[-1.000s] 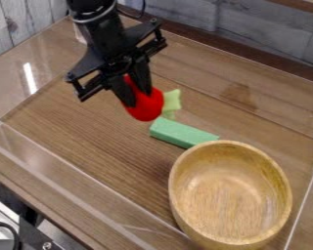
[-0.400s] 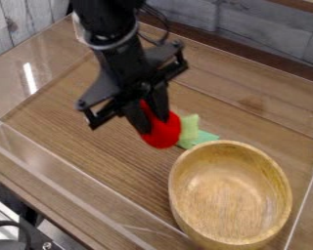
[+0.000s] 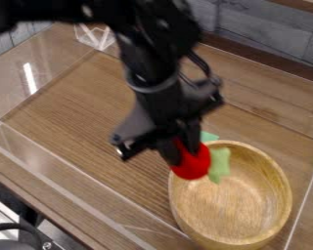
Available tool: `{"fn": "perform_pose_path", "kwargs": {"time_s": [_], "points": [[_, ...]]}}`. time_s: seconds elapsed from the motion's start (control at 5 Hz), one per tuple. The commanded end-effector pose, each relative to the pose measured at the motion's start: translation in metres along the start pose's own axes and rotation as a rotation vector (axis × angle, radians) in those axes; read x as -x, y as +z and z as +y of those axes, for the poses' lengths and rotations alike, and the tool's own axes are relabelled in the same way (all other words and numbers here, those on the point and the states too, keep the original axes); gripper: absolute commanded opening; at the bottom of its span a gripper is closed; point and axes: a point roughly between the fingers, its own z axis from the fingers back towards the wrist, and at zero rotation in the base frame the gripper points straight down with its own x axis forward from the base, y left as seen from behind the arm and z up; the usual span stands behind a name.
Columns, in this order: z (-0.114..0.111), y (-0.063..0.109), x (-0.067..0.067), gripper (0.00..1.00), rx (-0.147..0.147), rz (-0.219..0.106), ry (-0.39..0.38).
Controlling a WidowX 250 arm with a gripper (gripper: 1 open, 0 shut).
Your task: Move the red fruit to the left
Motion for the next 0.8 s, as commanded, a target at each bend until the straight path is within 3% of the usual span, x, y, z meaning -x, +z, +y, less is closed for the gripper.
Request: {"fn": "perform_pose_path", "kwargs": {"time_s": [0.0,0.4,0.6], "points": [[-0.019,-0.001,0.002,0.0,0.034,-0.002,-0.03],[-0.035,0.028,-0.003,0.0,0.075,0.027,-0.028],[-0.038,0.026,-0.017,0.0,0.097,0.027,-0.065]]}}
